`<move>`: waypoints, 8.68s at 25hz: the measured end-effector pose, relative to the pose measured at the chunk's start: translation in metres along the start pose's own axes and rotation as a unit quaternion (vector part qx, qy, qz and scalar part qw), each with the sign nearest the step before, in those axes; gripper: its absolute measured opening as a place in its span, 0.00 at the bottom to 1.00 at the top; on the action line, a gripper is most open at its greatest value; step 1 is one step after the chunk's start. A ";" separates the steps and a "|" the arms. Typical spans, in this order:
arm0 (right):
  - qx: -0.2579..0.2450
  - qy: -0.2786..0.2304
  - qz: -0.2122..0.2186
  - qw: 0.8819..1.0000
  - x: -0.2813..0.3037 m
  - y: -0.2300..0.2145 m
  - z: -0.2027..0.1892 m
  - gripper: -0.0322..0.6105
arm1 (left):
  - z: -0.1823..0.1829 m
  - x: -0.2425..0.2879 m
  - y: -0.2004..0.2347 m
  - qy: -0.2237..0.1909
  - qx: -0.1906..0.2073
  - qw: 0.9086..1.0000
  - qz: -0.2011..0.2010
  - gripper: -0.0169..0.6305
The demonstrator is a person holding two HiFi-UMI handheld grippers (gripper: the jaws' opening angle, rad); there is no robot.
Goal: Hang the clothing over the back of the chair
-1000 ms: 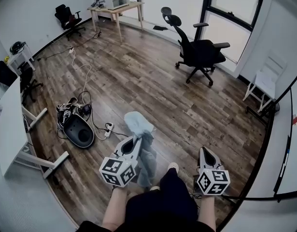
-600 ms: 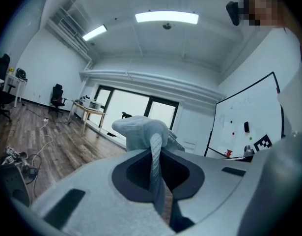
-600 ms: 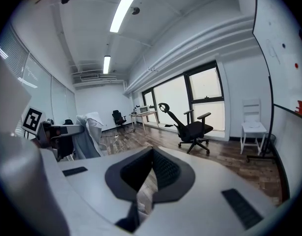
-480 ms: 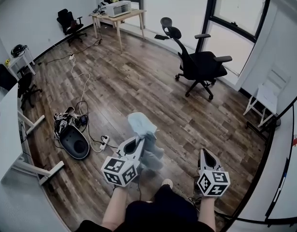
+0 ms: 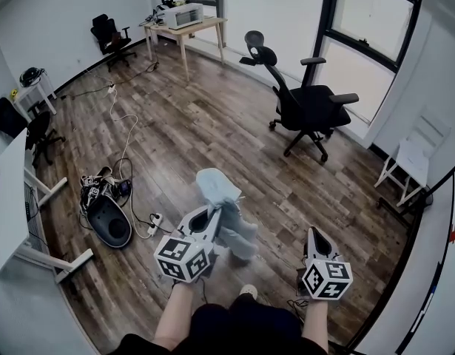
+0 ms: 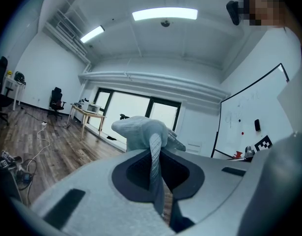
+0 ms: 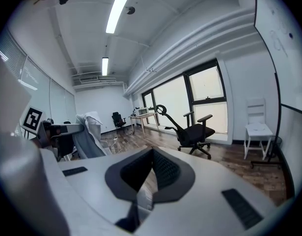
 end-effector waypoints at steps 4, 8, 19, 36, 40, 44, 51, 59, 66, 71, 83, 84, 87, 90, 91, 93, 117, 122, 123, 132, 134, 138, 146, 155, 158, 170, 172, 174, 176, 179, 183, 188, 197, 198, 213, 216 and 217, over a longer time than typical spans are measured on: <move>-0.005 -0.001 0.002 1.000 0.009 -0.016 0.005 0.05 | -0.001 0.017 -0.003 -0.005 0.000 1.000 0.006 0.05; -0.003 -0.001 -0.003 1.000 0.011 -0.029 0.005 0.05 | -0.007 0.024 -0.009 -0.005 -0.001 1.000 0.007 0.05; 0.005 0.022 0.008 1.000 0.025 -0.033 -0.005 0.05 | -0.016 0.033 -0.003 0.008 -0.014 1.000 0.023 0.05; 0.021 0.013 -0.010 1.000 0.114 -0.084 0.045 0.05 | 0.014 0.154 0.022 0.015 -0.013 1.000 -0.001 0.05; 0.022 0.009 -0.020 0.999 0.149 -0.097 0.068 0.05 | 0.033 0.196 0.036 0.013 -0.005 1.000 -0.016 0.05; 0.021 0.007 -0.026 0.999 0.182 -0.109 0.086 0.05 | 0.046 0.236 0.050 0.010 -0.007 1.000 -0.025 0.05; 0.018 0.005 -0.031 0.999 0.235 -0.121 0.111 0.05 | 0.061 0.293 0.074 0.011 -0.009 0.999 -0.040 0.05; 0.021 0.011 -0.024 0.999 0.289 -0.127 0.122 0.05 | 0.062 0.332 0.108 0.020 -0.015 0.999 -0.033 0.05; 0.038 0.010 -0.031 0.999 0.310 -0.130 0.118 0.05 | 0.060 0.350 0.126 0.028 -0.007 0.999 -0.035 0.05; 0.054 0.026 -0.037 0.997 0.315 -0.131 0.104 0.05 | 0.050 0.348 0.131 0.047 -0.009 0.998 -0.031 0.05; 0.061 0.032 -0.040 0.997 0.360 -0.176 0.122 0.05 | 0.056 0.419 0.131 0.053 -0.007 0.998 -0.035 0.05; 0.060 0.029 -0.039 0.997 0.367 -0.183 0.129 0.05 | 0.059 0.429 0.130 0.052 -0.002 0.998 -0.037 0.05; 0.053 0.026 -0.032 0.998 0.394 -0.202 0.147 0.05 | 0.068 0.464 0.131 0.045 0.001 0.999 -0.032 0.05; 0.045 0.022 -0.029 0.998 0.421 -0.222 0.166 0.05 | 0.077 0.499 0.134 0.039 0.003 0.999 -0.033 0.05; 0.044 0.020 -0.028 0.998 0.430 -0.228 0.173 0.05 | 0.080 0.511 0.135 0.037 0.006 0.999 -0.034 0.05; 0.041 0.018 -0.024 0.999 0.449 -0.242 0.185 0.05 | 0.085 0.536 0.138 0.034 0.007 0.999 -0.033 0.05; 0.031 0.037 0.013 0.999 0.594 -0.336 0.248 0.05 | 0.124 0.728 0.138 0.036 0.029 0.997 -0.054 0.05; 0.031 0.034 0.016 0.999 0.608 -0.355 0.250 0.05 | 0.124 0.766 0.117 0.040 0.033 0.994 -0.095 0.05; 0.031 0.034 0.016 0.999 0.610 -0.358 0.250 0.05 | 0.125 0.773 0.113 0.040 0.033 0.993 -0.102 0.05; 0.040 0.037 0.010 0.998 0.621 -0.395 0.264 0.05 | 0.146 0.847 0.081 0.037 0.041 0.988 -0.147 0.05; 0.043 0.037 0.003 0.998 0.618 -0.390 0.257 0.05 | 0.147 0.852 0.081 0.036 0.046 0.985 -0.160 0.05; 0.053 0.033 -0.014 0.998 0.620 -0.398 0.257 0.05 | 0.158 0.884 0.074 0.038 0.053 0.980 -0.187 0.05; 0.071 0.016 -0.067 0.995 0.653 -0.432 0.288 0.05 | 0.199 0.978 0.066 0.044 0.094 0.964 -0.245 0.05; 0.080 -0.006 -0.089 0.993 0.718 -0.439 0.331 0.05 | 0.251 1.057 0.102 0.035 0.110 0.958 -0.261 0.05; 0.079 -0.007 -0.089 0.993 0.739 -0.438 0.343 0.05 | 0.268 1.076 0.116 0.029 0.116 0.958 -0.259 0.05; 0.065 -0.006 -0.053 0.996 0.832 -0.412 0.376 0.05 | 0.317 1.107 0.208 0.007 0.129 0.969 -0.212 0.05; 0.061 -0.002 -0.046 0.997 0.846 -0.406 0.379 0.05 | 0.323 1.108 0.226 0.003 0.127 0.972 -0.199 0.05; 0.057 0.000 -0.038 0.998 0.861 -0.399 0.381 0.05 | 0.328 1.107 0.243 0.001 0.127 0.974 -0.188 0.05; 0.054 0.001 -0.029 0.998 0.876 -0.391 0.384 0.05 | 0.333 1.105 0.261 -0.003 0.130 0.976 -0.177 0.05; 0.051 0.004 -0.016 0.999 0.899 -0.381 0.387 0.05 | 0.344 1.103 0.285 -0.012 0.136 0.978 -0.159 0.05; 0.046 0.007 0.005 0.999 0.928 -0.364 0.393 0.05 | 0.360 1.095 0.318 -0.026 0.142 0.981 -0.131 0.05; 0.038 0.007 0.030 0.999 0.958 -0.344 0.397 0.05 | 0.383 1.067 0.349 -0.057 0.138 0.982 -0.112 0.05; 0.013 0.017 0.086 0.996 1.005 -0.304 0.397 0.05 | 0.412 1.002 0.394 -0.116 0.145 0.981 -0.057 0.05; 0.011 0.020 0.092 0.995 1.008 -0.301 0.398 0.05 | 0.415 0.993 0.399 -0.120 0.142 0.981 -0.047 0.05; -0.046 0.033 0.185 0.981 1.039 -0.243 0.421 0.05 | 0.445 0.839 0.483 -0.175 0.113 0.967 0.144 0.05; -0.047 0.036 0.185 0.981 1.040 -0.245 0.422 0.05 | 0.444 0.817 0.499 -0.173 0.110 0.963 0.173 0.05; -0.048 0.037 0.185 0.981 1.041 -0.246 0.422 0.05 | 0.443 0.811 0.504 -0.171 0.107 0.962 0.182 0.05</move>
Point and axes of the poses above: the fingertips, and each gripper's own axes: x forward along the fingers, y to its left, z out of its top, the point moved 8 cm from there along -x, backward along the fingers, and after that the axes turned 1 degree about x, right-handed, at the moved point
